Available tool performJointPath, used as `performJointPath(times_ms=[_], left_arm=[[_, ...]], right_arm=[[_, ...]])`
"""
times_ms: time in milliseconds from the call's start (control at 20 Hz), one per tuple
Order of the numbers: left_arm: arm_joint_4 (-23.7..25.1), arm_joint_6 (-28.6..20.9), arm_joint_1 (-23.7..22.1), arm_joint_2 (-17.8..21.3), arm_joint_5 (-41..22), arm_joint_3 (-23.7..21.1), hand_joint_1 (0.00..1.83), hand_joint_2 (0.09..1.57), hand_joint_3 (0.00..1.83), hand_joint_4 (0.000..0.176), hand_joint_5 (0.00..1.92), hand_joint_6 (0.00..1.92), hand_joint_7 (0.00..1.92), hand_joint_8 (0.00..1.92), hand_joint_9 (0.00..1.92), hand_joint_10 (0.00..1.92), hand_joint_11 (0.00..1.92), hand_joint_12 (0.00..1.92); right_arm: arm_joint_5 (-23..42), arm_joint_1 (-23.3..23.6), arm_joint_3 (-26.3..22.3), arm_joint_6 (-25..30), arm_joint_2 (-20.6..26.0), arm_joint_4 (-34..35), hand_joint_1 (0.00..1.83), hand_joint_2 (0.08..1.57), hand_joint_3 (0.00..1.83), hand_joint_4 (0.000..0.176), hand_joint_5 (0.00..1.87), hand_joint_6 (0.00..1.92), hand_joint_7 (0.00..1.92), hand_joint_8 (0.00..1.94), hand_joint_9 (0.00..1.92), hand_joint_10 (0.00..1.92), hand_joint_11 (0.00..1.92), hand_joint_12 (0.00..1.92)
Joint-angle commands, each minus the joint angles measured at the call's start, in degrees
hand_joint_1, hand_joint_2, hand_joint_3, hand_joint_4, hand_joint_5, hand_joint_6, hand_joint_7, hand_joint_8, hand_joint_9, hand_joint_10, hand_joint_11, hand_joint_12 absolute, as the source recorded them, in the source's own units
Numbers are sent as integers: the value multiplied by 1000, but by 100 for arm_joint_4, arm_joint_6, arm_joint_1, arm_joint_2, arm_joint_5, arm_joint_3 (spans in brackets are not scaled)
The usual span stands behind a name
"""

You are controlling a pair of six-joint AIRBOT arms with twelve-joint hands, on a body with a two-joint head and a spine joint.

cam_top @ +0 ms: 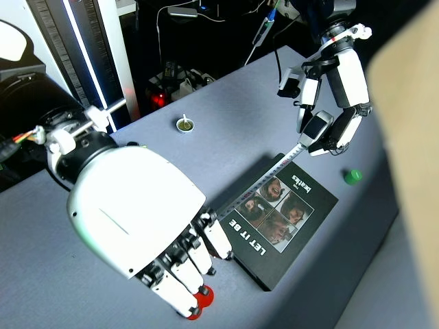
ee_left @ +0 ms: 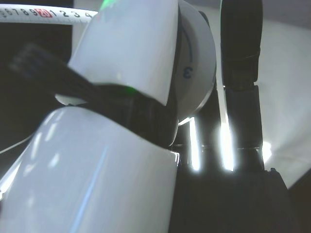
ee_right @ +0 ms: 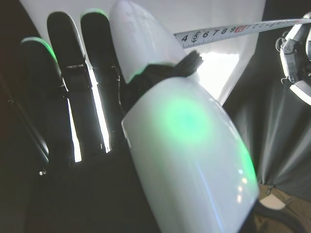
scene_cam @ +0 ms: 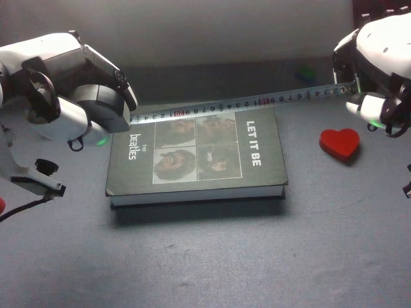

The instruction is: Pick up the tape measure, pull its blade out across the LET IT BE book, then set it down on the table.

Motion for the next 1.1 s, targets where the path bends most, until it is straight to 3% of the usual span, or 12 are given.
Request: performJointPath(times_ms=[0, 1050], left_arm=[[211, 16, -49, 50, -165, 25, 1378, 1106, 0, 0, 989, 849, 895, 1019, 1008, 1163, 1077, 850], [267, -12, -19, 74, -96, -5, 1379, 1107, 0, 0, 978, 851, 899, 1019, 1012, 1166, 1071, 857]], right_arm=[[-366, 30, 42, -11, 89, -442, 1174, 1208, 0, 0, 713, 1338, 916, 1149, 784, 809, 528, 1411], [-274, -114, 84, 12, 275, -485, 1168, 1213, 0, 0, 712, 1351, 899, 1163, 768, 831, 543, 1421]])
